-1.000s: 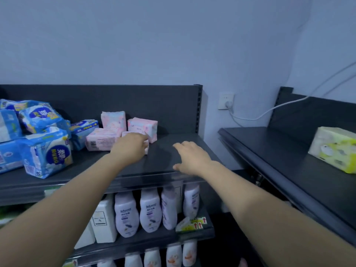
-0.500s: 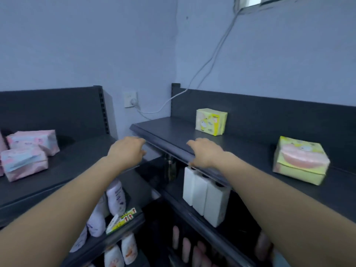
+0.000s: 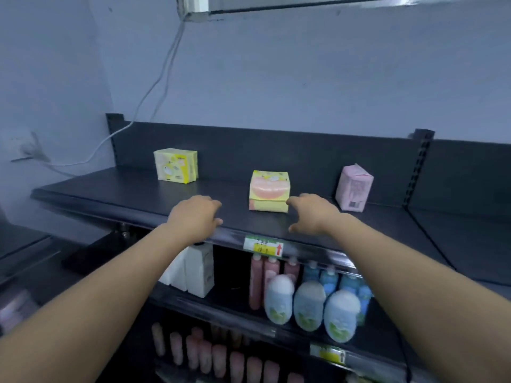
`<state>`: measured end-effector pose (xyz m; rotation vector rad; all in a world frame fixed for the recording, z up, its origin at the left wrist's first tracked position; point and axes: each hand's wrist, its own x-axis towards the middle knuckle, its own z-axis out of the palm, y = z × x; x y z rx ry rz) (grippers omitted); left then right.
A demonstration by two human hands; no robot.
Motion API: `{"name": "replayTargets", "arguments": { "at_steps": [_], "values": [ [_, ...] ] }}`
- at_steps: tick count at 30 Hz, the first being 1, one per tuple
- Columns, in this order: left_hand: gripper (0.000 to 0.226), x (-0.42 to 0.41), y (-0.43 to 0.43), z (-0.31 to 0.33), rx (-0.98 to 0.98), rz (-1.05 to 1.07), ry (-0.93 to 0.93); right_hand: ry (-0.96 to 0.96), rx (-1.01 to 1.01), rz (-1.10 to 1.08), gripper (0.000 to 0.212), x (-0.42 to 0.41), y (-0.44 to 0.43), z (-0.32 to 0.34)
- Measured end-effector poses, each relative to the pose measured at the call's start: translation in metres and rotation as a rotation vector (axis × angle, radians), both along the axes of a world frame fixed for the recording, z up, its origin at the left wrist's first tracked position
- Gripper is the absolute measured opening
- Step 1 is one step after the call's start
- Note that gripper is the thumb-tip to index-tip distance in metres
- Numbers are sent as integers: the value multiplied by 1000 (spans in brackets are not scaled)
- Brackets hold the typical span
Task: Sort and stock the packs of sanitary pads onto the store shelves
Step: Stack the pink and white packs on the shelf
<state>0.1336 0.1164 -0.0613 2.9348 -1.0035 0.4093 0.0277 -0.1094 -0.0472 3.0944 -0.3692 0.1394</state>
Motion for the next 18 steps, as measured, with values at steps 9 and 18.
{"name": "replayTargets", "arguments": {
  "at_steps": [9, 18],
  "values": [
    [41, -48, -156, 5, -62, -160, 4, 19, 5, -198, 63, -87, -134, 2],
    [46, -72, -285, -7, -103, -248, 32, 53, 25, -270, 66, -131, -241, -8]
  ]
}}
